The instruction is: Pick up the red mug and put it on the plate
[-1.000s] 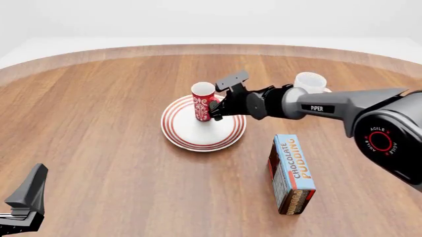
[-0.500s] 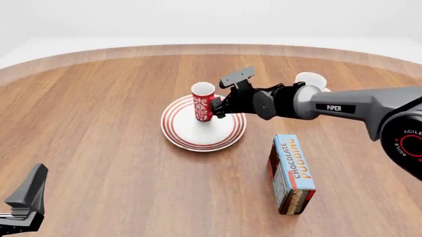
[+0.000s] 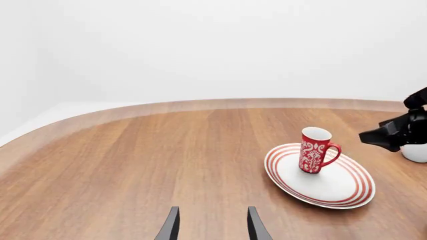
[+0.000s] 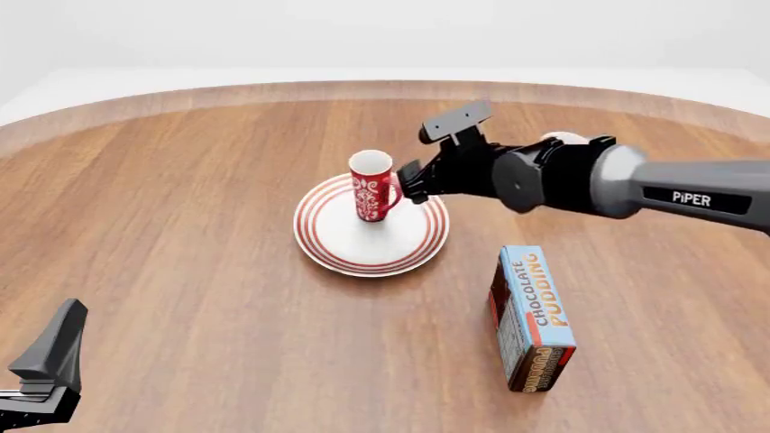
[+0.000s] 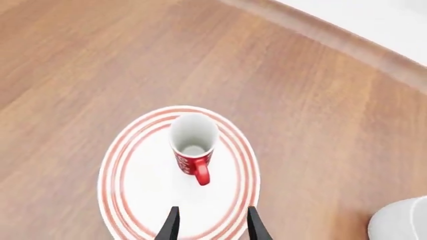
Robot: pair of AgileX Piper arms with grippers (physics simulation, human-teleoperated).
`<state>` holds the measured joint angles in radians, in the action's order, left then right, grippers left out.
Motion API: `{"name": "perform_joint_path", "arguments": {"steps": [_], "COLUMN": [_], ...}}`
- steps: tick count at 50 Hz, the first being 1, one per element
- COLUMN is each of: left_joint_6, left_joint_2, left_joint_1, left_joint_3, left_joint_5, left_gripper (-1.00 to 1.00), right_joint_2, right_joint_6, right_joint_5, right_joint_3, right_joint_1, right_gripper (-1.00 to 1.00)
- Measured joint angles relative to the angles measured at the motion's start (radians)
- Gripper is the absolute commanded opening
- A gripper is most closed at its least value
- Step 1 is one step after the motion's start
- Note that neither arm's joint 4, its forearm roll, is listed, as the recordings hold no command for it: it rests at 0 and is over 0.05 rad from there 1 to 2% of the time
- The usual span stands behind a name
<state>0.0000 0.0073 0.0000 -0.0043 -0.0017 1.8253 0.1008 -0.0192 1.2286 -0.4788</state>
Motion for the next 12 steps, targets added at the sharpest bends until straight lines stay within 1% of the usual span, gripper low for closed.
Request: {"name": "perform_joint_path", "arguments": {"steps": [12], "left_joint_6": [0.000], "left_joint_2": [0.000], "left_joint_1": [0.000], "left_joint_3": [0.000], "left_joint_5": [0.000], "left_gripper": [1.00], "right_joint_2": [-0.106], "right_joint_6": [0.010], "right_joint_5": [0.009], "right_joint_3": [-0.079], "right_joint_1": [0.006], "right_gripper": [1.00]}}
